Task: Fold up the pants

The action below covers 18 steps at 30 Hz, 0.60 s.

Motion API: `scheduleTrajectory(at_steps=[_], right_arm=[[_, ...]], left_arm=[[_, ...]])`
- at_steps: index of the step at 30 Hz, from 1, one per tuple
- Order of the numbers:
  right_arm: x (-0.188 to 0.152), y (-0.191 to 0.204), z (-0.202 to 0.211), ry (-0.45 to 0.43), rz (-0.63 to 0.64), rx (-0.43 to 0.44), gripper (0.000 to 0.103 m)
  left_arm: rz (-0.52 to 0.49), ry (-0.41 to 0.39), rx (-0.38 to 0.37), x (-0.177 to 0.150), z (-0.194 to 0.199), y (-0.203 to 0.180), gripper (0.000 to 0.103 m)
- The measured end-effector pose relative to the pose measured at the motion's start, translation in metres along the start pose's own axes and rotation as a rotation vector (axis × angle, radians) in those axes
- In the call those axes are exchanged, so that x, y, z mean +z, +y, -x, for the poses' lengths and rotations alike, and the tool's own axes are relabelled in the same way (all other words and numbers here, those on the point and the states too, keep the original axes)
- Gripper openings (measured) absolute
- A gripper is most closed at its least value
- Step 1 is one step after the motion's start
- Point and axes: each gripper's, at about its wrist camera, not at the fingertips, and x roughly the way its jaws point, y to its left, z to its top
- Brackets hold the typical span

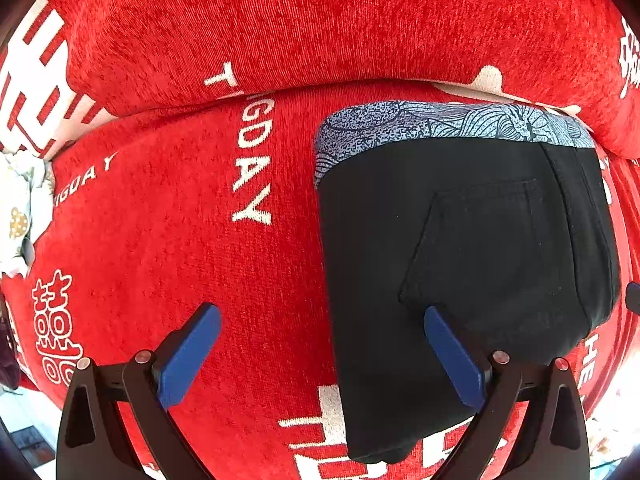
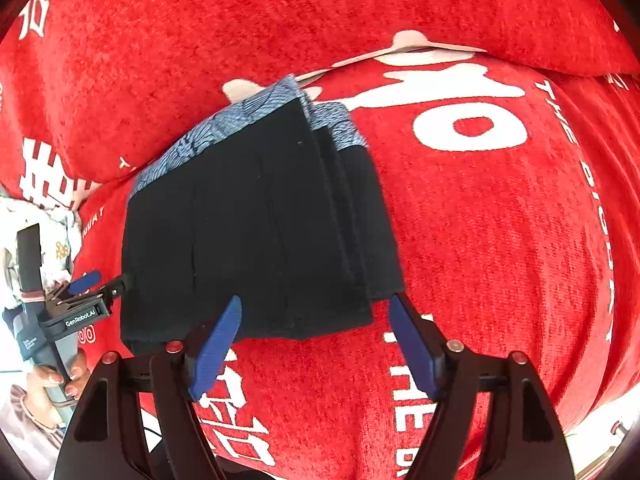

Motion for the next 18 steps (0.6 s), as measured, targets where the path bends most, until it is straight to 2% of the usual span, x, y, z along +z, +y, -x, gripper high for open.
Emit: scheduleTrajectory(at_steps=[6,8,10,13,18], right_arm=[[0.001,-0.013,-0.005,0.021,-0.033,0.028,0.083],[0.003,-0.016,-0.007,0.024,-0.033,0.037,0.089],[0.006,-0.019,-0.009,0.028,-0.027,0.045,0.090],[0.010,-0.023,-0.014,0.049,-0.022,0.056,0.090],[0.018,-0.029,-0.017,0.060,-0.031,0.098,0.091]], left_arm=[[-0.007,0.016,0.001,0.004,-0.004,-0.001,0.102],[-0.004,0.023,-0.001,0.006,-0.005,-0.001,0.102],[0.003,0.030,-0.006,0.008,-0.007,-0.001,0.102],[0.019,0.043,-0.022,0.011,-0.009,0.001,0.102],[0.056,0.068,-0.090,0.017,-0.012,0.010,0.102]])
